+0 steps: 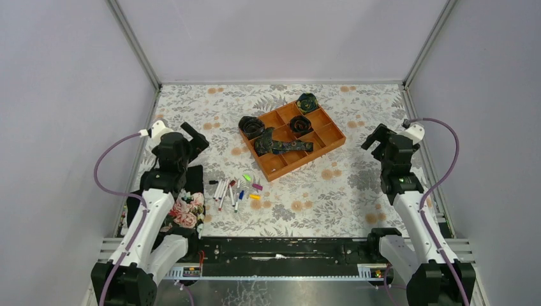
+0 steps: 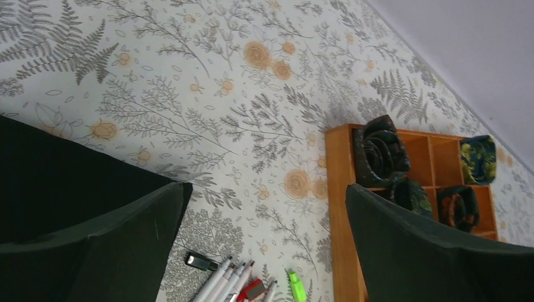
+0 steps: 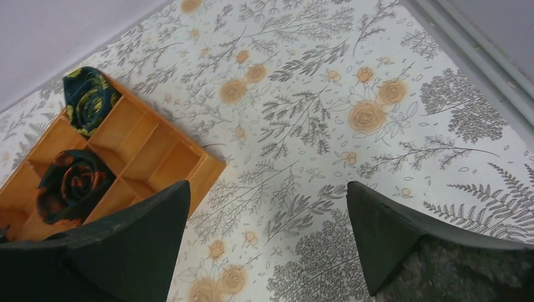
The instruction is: Insert the pens into the pen caps
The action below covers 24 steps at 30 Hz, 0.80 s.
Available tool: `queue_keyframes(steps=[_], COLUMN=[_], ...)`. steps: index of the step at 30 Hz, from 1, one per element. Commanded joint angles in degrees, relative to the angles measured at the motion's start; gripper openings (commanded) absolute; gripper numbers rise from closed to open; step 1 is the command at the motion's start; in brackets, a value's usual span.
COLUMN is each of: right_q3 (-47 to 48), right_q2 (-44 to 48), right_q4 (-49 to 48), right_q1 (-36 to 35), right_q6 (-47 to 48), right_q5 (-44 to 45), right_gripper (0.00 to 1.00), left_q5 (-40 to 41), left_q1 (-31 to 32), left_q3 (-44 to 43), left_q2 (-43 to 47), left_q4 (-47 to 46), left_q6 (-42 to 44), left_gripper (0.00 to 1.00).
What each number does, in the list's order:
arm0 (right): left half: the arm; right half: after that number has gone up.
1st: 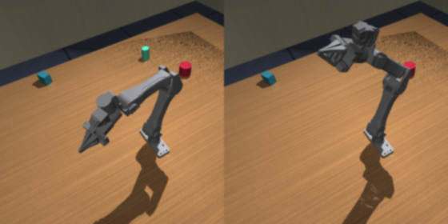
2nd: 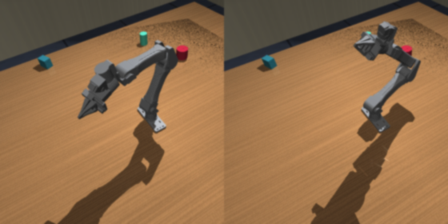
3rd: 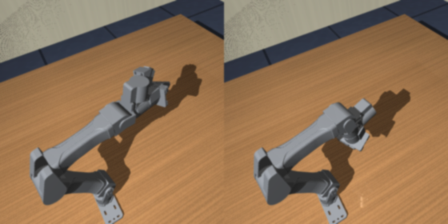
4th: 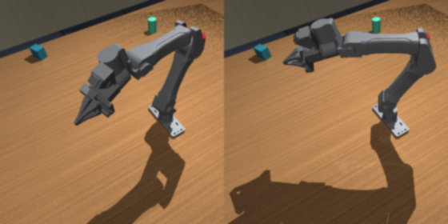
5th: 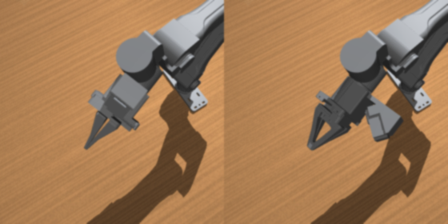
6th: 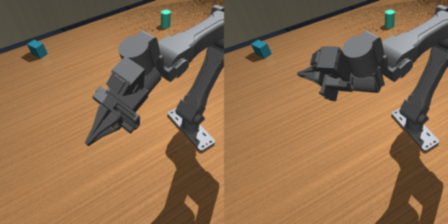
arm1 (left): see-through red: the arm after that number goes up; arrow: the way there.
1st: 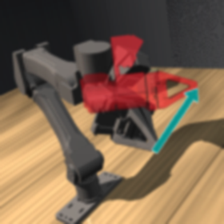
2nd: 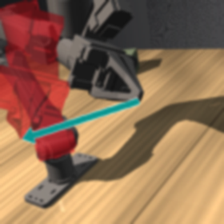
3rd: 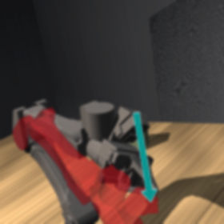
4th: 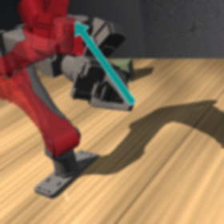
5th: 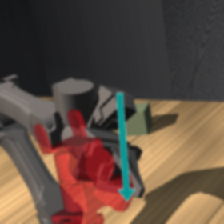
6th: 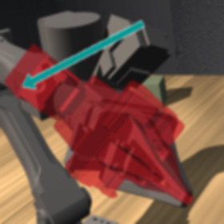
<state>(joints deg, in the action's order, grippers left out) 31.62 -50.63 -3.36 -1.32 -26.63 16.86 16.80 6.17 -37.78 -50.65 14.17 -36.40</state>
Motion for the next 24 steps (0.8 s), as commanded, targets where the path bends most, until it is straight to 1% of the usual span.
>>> queue_keyframes(steps=[1,4,7,9,11,13,14,16,19,20,22,24], right_q3=[6.2,6.5,3.9,2.9,3.0,3.4,3.3,2.5,1.4,1.2,0.5,-0.3], right_q2=[1.6,2.5,3.9,4.5,4.5,3.6,3.0,1.9,1.1,1.2,1.6,1.9], right_q4=[9.4,10.9,9.2,9.1,10.4,12.3,12.9,13.9,15.4,15.9,15.9,15.4], right_q1=[0.1,0.1,0.1,0.1,0.1,-0.1,-0.4,-1.9,-6.8,-8.7,-12.1,-14.0], right_q6=[-1.3,-0.3,1.0,1.1,0.7,0.3,0.2,0.2,0.2,-0.1,-1.1,-1.9], right_q5=[-5.7,-11.6,-19.5,-24.0,-28.5,-33.6,-35.5,-37.3,-34.5,-32.9,-30.7,-30.4], right_gripper=[0.99,0.99,0.99,0.97,0.93,0.89,0.87,0.84,0.81,0.81,0.8,0.8], left_q5=[-4.9,-10.3,-14.0,-16.1,-21.3,-21.9,-20.9,-16.6,-10.3,-8.6,-5.5,-3.8], left_q1=[0.0,0.0,0.0,0.0,0.3,3.2,6.0,13.6,26.4,29.9,36.2,41.0], left_q3=[-5.2,-5.1,-2.6,-0.7,0.4,1.3,2.1,3.7,5.1,5.2,5.1,5.2], left_q2=[0.6,-0.1,-0.4,-0.5,-0.4,-0.2,0.0,-0.1,-2.4,-3.4,-5.9,-8.7], left_q4=[7.8,8.3,6.1,5.4,4.8,5.2,5.1,5.0,4.5,4.5,4.3,3.1], left_q6=[1.8,3.2,4.4,3.9,3.7,2.5,1.8,-0.4,-6.1,-7.9,-10.9,-13.2], left_gripper=[1.0,1.0,1.0,1.0,1.0,1.0,0.99,0.96,0.9,0.87,0.77,0.68])
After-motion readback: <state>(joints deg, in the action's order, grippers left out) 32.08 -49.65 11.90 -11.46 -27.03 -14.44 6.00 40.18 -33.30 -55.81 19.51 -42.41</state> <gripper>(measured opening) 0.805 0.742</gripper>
